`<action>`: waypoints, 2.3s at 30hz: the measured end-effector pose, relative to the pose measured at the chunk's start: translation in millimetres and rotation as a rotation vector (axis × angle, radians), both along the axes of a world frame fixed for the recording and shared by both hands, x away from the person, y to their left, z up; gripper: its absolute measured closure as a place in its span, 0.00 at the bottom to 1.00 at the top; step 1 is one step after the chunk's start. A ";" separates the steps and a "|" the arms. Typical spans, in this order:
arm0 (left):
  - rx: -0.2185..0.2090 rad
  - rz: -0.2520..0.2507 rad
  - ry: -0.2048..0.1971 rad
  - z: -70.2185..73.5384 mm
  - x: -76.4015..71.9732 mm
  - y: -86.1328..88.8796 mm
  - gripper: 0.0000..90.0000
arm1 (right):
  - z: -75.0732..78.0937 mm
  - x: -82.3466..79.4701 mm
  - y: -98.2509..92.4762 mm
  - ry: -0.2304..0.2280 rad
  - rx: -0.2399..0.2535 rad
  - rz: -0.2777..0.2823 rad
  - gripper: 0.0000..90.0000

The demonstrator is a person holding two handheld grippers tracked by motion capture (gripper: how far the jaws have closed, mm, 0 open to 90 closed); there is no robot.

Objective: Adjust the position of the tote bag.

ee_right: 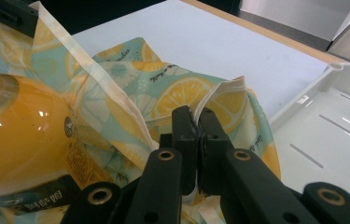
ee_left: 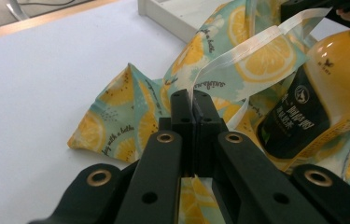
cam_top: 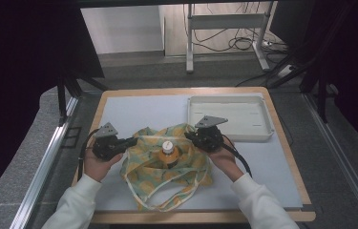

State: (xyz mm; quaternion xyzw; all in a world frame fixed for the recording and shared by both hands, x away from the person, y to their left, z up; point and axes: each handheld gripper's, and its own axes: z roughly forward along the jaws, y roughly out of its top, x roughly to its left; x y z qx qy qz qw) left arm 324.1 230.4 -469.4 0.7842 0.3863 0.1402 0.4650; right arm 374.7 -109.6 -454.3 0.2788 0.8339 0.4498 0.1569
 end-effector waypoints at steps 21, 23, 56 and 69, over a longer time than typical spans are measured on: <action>0.084 -0.010 0.067 -34.5 9.1 -9.2 0.99 | -30.3 0.6 7.9 0.057 -0.070 0.006 0.97; 0.085 -0.009 0.072 -36.4 9.8 -10.6 0.99 | -33.2 1.4 8.5 0.063 -0.080 0.004 0.97; 0.002 -0.107 -0.077 1.2 -63.7 -2.2 0.87 | 10.2 -33.8 -30.8 -0.004 0.074 0.012 0.74; 0.095 -0.170 0.030 -17.7 -38.9 -48.4 1.00 | -6.3 -44.5 -2.7 0.077 -0.007 0.148 0.99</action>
